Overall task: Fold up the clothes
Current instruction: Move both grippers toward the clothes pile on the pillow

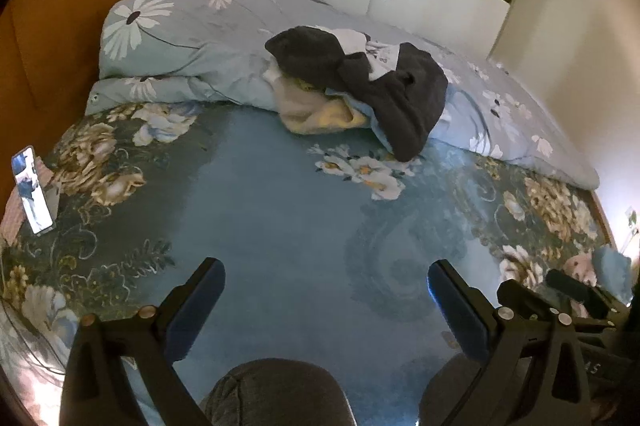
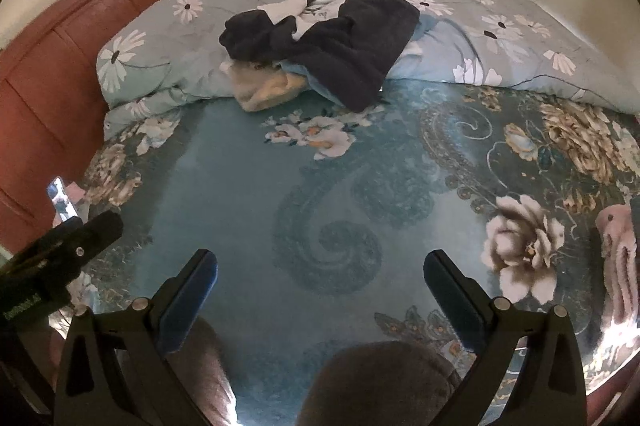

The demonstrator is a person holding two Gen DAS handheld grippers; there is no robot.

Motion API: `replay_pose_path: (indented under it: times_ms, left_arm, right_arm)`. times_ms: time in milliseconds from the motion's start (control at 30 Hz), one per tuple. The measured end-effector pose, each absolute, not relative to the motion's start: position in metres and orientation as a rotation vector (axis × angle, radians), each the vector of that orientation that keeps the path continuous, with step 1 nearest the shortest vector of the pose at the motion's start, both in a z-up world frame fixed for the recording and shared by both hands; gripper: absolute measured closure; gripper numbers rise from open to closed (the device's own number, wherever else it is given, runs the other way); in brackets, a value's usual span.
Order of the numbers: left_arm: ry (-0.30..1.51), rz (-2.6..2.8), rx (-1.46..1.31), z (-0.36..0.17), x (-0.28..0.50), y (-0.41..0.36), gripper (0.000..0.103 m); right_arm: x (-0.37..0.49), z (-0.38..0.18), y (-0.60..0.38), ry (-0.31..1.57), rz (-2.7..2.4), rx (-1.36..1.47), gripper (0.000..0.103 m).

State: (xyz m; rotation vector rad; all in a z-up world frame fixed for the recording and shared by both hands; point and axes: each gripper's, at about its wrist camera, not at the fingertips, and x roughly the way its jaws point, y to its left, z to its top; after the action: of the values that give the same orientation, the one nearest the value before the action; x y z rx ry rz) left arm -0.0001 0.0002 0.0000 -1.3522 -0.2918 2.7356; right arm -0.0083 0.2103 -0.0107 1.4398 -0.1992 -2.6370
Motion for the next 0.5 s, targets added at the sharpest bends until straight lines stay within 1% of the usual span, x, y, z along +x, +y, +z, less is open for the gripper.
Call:
replay_pose_path:
  times_ms: [233, 400, 500]
  left_arm:
    - [-0.188, 2.745, -1.387, -0.001, -0.003, 0.006, 0.0]
    - [-0.19, 2.72, -1.397, -0.005, -0.008, 0.002, 0.0]
    - [-0.156, 2.725, -1.403, -0.004, -0.008, 0.007, 0.0]
  right_arm:
    - [-0.014, -0.013, 0.206, -0.188, -2.637, 1.454, 0.0]
    - [-0.019, -0.014, 0.203, -0.18, -2.636, 1.464, 0.0]
    - [-0.023, -0.01, 0.203, -0.183, -2.638, 1.451, 0.0]
